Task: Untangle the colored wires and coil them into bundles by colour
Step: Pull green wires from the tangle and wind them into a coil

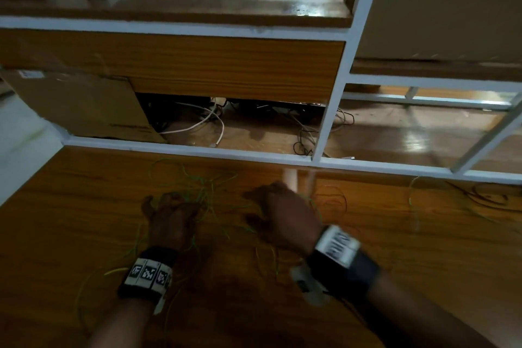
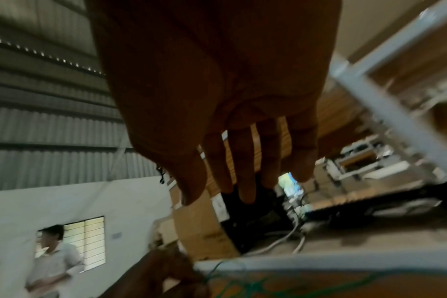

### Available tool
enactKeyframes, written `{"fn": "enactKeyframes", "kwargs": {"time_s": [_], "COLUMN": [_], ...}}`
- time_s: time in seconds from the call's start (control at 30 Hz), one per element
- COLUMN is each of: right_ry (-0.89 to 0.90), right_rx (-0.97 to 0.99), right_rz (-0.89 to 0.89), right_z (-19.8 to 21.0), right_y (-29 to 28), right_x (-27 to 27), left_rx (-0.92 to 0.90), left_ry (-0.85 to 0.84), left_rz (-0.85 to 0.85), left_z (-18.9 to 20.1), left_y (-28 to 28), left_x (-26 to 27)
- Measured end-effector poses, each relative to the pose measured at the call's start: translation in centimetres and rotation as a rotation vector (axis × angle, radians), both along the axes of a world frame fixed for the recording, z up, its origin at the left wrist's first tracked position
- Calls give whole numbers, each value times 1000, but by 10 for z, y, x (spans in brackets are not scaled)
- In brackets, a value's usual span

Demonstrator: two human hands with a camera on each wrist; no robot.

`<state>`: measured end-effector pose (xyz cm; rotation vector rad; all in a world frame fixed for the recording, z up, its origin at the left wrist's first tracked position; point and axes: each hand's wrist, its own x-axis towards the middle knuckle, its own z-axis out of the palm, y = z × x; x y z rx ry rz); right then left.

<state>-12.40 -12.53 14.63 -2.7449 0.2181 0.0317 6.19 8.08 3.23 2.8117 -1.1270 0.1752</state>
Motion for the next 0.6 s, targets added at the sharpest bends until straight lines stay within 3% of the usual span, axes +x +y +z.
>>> {"fn": "enactKeyframes", "kwargs": {"time_s": [0.13, 0.23, 0.37, 0.5, 0.6], "right_ry": [67, 170, 183, 152, 101], "right_rx": [31, 86, 9, -45, 12], "right_rz": [1, 15, 58, 108, 12], "right_z": [-44, -52, -43, -6, 10], "right_y": [30, 36, 38, 23, 2], "right_x": [77, 95, 89, 63, 34], "left_rx": [-15, -74, -148, -159, -71], "left_ry": [-34, -35, -105, -62, -17], "left_rz": [-62, -85, -119, -23, 66], "left_z": [5, 6, 5, -8, -20], "left_y": [2, 6, 7, 14, 22], "left_x": [-3, -1, -5, 10, 26]}}
